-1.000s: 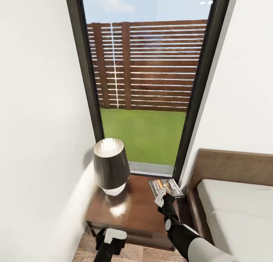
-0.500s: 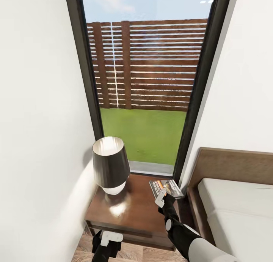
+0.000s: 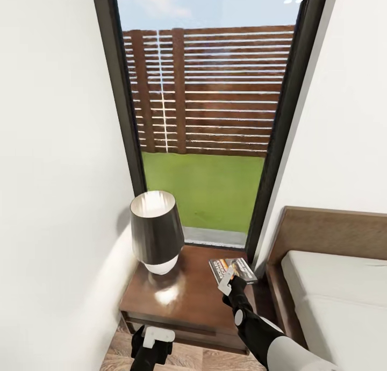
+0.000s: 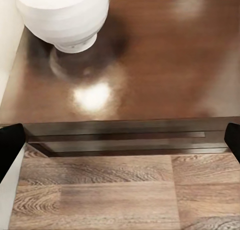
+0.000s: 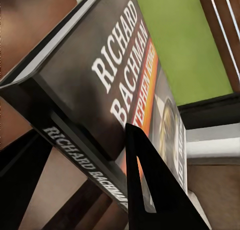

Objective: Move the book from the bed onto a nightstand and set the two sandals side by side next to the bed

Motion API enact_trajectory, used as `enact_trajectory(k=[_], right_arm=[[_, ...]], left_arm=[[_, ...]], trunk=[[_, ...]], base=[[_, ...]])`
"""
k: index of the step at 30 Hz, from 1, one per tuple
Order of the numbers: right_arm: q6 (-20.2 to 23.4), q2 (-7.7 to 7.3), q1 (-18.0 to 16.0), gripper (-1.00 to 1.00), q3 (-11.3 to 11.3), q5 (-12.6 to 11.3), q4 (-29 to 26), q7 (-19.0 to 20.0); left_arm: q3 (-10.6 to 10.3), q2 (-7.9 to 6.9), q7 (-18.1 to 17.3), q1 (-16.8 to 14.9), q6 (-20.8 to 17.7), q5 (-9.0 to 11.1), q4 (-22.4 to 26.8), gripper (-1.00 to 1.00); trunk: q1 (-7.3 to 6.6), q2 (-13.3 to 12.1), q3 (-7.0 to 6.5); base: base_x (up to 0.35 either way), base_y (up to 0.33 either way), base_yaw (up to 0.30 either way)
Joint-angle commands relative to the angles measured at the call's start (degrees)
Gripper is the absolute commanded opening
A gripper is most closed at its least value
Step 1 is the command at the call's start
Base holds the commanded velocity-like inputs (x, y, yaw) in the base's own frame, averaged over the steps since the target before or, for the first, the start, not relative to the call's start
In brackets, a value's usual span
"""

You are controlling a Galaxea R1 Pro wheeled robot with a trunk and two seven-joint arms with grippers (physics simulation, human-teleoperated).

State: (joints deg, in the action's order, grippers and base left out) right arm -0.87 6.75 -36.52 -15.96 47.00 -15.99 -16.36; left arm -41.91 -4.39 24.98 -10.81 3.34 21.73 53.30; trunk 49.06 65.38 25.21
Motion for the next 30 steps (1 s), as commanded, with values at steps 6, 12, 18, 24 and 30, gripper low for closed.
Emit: enact_trajectory(k=[6, 12, 18, 24, 30], right_arm=[[-0.1, 0.0, -0.06, -1.0, 0.04, 0.33, 0.08, -0.2], [-0.1, -0.06, -0.06, -1.0, 0.05, 0.15, 0.09, -0.17], [-0.04, -0.07, -0.09, -1.0, 0.05, 0.12, 0.09, -0.16], [-0.04, -0.06, -0.05, -1.0, 0.05, 0.11, 0.04, -0.16], [-0.03, -0.07, -0.06, -1.0, 0.05, 0.18, 0.0, -0.14]], left_arm=[[-0.4, -0.09, 0.43, -0.09, 0.35, 0.59, 0.12, 1.0], [-0.45, -0.1, 0.42, -0.09, 0.35, 0.59, 0.09, 1.0], [-0.53, -0.04, 0.42, -0.09, 0.3, 0.59, 0.05, 1.0], [-0.47, -0.08, 0.41, -0.09, 0.35, 0.59, 0.06, 1.0], [-0.45, -0.09, 0.44, -0.09, 0.35, 0.59, -0.06, 1.0]], trunk=[[1.33, 2.46, 1.14], [2.64, 4.87, 2.22], [3.96, 7.27, 3.29], [5.28, 9.68, 4.37], [6.6, 12.09, 5.45]], base=[[0.0, 0.0, 0.0], [0.0, 0.0, 0.0], [0.0, 0.0, 0.0], [0.0, 0.0, 0.0], [0.0, 0.0, 0.0]])
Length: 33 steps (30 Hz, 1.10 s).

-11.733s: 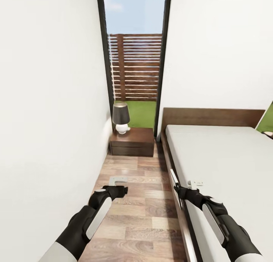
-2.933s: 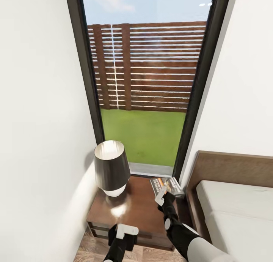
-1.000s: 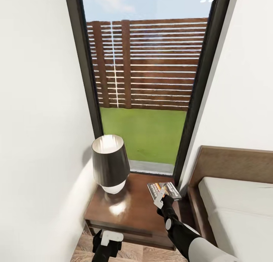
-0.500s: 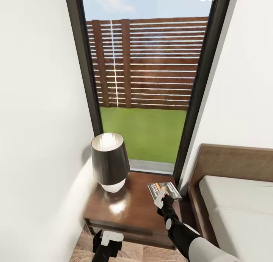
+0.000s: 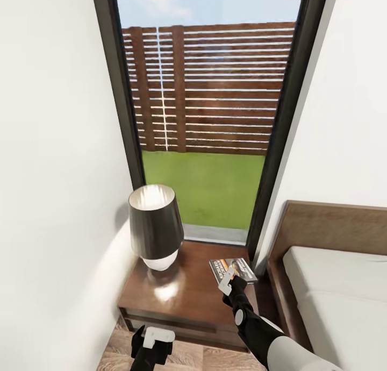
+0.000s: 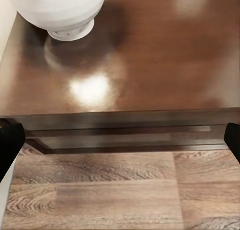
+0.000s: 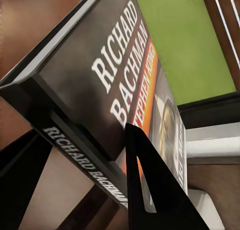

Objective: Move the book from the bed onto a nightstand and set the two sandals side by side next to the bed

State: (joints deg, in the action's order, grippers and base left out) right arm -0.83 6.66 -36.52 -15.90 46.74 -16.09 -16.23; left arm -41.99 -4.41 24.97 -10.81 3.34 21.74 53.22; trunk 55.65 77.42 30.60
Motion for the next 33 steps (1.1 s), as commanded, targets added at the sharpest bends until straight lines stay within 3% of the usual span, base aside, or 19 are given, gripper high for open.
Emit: enact_trajectory(k=[1, 33], right_arm=[[-0.06, 0.02, -0.06, -1.0, 0.0, 0.45, 0.1, -0.28], [0.67, 0.1, -0.05, -1.0, -0.09, 1.22, 0.74, 0.58]], left_arm=[[-0.37, -0.08, 0.44, -0.09, 0.35, 0.59, 0.01, 1.0], [-0.63, 0.01, 0.43, -0.09, 0.44, 0.54, 0.13, 1.0]], trunk=[[0.22, 0.45, 0.24], [7.25, 13.28, 5.98]], base=[[0.0, 0.0, 0.0], [0.0, 0.0, 0.0]])
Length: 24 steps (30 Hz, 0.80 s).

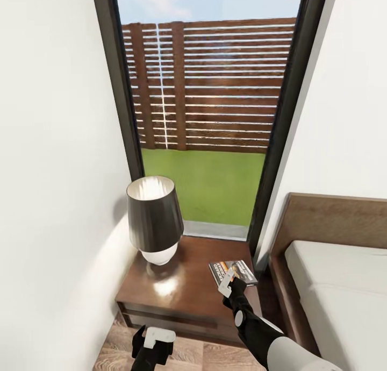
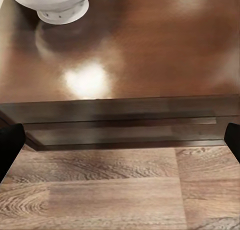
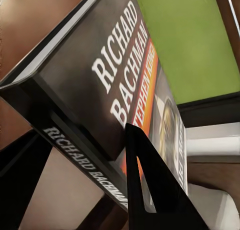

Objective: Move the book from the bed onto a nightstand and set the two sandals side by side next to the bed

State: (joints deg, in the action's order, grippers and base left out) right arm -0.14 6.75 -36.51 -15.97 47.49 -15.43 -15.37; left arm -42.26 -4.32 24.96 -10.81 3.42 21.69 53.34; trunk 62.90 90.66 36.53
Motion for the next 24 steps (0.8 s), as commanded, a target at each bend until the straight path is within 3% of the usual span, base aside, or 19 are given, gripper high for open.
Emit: enact_trajectory(k=[1, 24], right_arm=[[-0.02, 0.02, -0.05, -1.0, -0.02, 0.46, 0.1, -0.28], [-0.03, -0.05, -0.06, -1.0, -0.02, 0.67, 0.14, -0.29]], left_arm=[[-0.37, -0.08, 0.44, -0.09, 0.36, 0.58, 0.02, 1.0], [-0.46, 0.19, 0.26, -0.09, 0.35, 0.64, -0.24, 1.0]], trunk=[[0.22, 0.44, 0.23], [5.27, 9.67, 4.36]], base=[[0.0, 0.0, 0.0], [0.0, 0.0, 0.0]])
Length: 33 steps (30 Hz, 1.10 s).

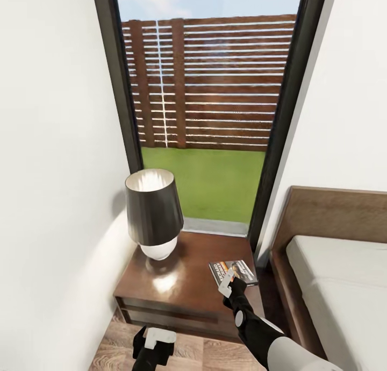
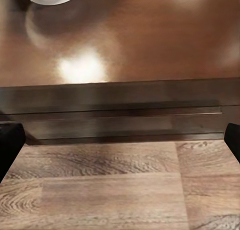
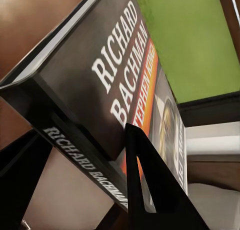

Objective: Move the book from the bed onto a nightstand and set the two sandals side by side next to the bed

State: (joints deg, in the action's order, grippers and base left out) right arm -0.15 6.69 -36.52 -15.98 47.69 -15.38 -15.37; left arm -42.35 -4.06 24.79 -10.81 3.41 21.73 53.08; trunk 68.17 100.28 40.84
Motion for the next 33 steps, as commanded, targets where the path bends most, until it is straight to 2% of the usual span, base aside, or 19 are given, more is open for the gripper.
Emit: enact_trajectory(k=[1, 24, 33], right_arm=[[-0.02, 0.01, -0.05, -1.0, -0.01, 0.47, 0.08, -0.28], [-0.02, -0.01, -0.05, -1.0, -0.01, 0.47, 0.08, -0.31], [-0.02, -0.01, -0.05, -1.0, -0.01, 0.47, 0.07, -0.28]], left_arm=[[-0.37, -0.07, 0.44, -0.09, 0.36, 0.59, 0.0, 1.0], [-0.37, 0.07, 0.44, -0.09, 0.28, 0.59, -0.16, 1.0], [-0.44, 0.17, 0.44, -0.09, 0.31, 0.56, -0.17, 1.0]], trunk=[[0.22, 0.44, 0.23], [5.27, 9.67, 4.36], [5.27, 9.67, 4.36]], base=[[0.0, 0.0, 0.0], [0.0, 0.0, 0.0], [0.026, 0.0, 0.0]])
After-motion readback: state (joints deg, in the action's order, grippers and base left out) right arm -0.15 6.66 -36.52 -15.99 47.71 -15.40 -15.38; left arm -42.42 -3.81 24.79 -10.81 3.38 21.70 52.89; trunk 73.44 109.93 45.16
